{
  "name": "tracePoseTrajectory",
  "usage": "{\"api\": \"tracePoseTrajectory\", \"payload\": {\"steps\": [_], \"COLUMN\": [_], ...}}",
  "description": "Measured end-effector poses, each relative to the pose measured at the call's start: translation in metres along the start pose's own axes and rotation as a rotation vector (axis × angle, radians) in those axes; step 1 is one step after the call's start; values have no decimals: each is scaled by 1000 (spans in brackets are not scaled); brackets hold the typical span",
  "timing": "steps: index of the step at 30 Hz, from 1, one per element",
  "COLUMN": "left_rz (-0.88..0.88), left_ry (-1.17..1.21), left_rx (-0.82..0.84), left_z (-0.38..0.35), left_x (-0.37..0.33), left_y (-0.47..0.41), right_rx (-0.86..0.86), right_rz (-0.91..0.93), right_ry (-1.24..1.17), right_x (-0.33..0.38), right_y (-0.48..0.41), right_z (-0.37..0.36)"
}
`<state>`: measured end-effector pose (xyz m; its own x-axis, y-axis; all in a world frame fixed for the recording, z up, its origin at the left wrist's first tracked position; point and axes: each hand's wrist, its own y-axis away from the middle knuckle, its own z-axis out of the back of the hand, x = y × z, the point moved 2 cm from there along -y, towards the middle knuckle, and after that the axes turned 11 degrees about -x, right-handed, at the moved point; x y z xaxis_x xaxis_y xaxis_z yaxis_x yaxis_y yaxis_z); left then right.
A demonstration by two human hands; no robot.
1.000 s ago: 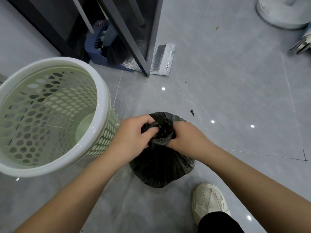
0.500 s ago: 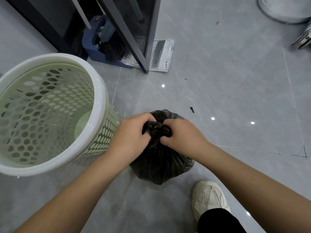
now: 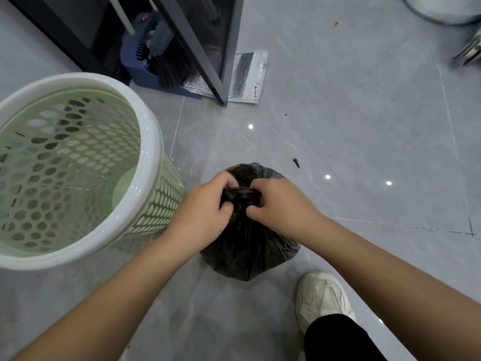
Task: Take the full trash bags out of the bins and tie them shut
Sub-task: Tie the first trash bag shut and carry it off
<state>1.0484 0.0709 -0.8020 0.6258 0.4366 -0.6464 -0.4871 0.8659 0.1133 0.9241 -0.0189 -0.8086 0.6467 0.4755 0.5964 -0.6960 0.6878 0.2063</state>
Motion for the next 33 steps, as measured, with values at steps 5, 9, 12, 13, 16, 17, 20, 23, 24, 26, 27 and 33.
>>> {"api": "tracePoseTrajectory", "payload": {"steps": [5, 9, 12, 13, 16, 17, 20, 23, 24, 26, 27, 33], "left_rz": [181, 167, -98, -173, -200, -154, -36, 7, 18, 42, 65, -4], "left_ry": [119, 194, 90, -10, -271, -271, -185, -112, -67, 1, 23, -165], "left_rx": [-65, -266, -265, -213, 18, 85, 153, 174, 190, 228, 244, 302], "left_z": [0, 13, 16, 12, -2, -7, -10, -4, -1, 2, 2, 6], "left_x": [18, 8, -11, -12, -6, -1, 6, 5, 2, -1, -3, -9], "left_y": [-3, 4, 6, 5, 7, 8, 9, 3, 1, 2, 4, 5], "right_rx": [23, 24, 7, 0, 8, 14, 31, -13, -40, -66, -71, -147], "right_rz": [3, -2, 18, 24, 27, 24, 22, 51, 60, 53, 44, 58], "right_ry": [20, 25, 36, 38, 36, 36, 86, 215, 251, 305, 326, 379], "right_x": [-1, -5, -2, -1, 1, 0, -1, 1, 1, 0, -1, -9], "right_y": [3, 4, 3, 2, 2, 2, 4, 9, 10, 10, 10, 14], "right_z": [-3, -3, -4, -4, -5, -4, -4, -9, -11, -14, -15, -15]}}
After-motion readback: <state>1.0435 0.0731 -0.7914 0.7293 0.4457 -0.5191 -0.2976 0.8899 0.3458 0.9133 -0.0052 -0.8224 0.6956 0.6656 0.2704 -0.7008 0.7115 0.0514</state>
